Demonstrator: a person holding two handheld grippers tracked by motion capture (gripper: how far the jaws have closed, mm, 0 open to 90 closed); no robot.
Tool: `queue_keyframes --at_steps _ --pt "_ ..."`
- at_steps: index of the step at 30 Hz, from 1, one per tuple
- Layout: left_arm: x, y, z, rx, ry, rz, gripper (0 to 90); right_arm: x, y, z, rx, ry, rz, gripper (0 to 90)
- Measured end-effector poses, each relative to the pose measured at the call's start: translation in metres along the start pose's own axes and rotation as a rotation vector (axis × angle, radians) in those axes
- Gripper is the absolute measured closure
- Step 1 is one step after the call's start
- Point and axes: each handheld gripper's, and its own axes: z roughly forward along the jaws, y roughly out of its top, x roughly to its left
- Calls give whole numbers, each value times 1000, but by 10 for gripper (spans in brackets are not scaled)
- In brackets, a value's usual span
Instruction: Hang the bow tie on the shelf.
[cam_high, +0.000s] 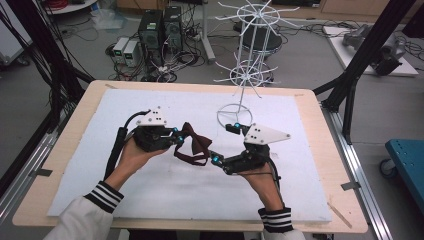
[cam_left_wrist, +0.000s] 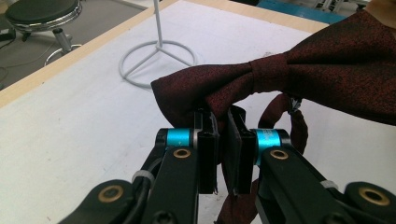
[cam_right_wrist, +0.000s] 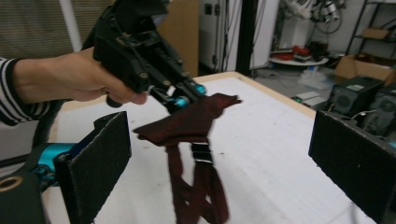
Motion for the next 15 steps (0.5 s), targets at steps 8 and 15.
queue_keyframes --at_steps 8,15 --pt "-1 1 3 -7 2 7 836 1 0 17 57 43 47 203" --pt "-2 2 2 -15 -1 10 831 3 0 21 78 74 42 319"
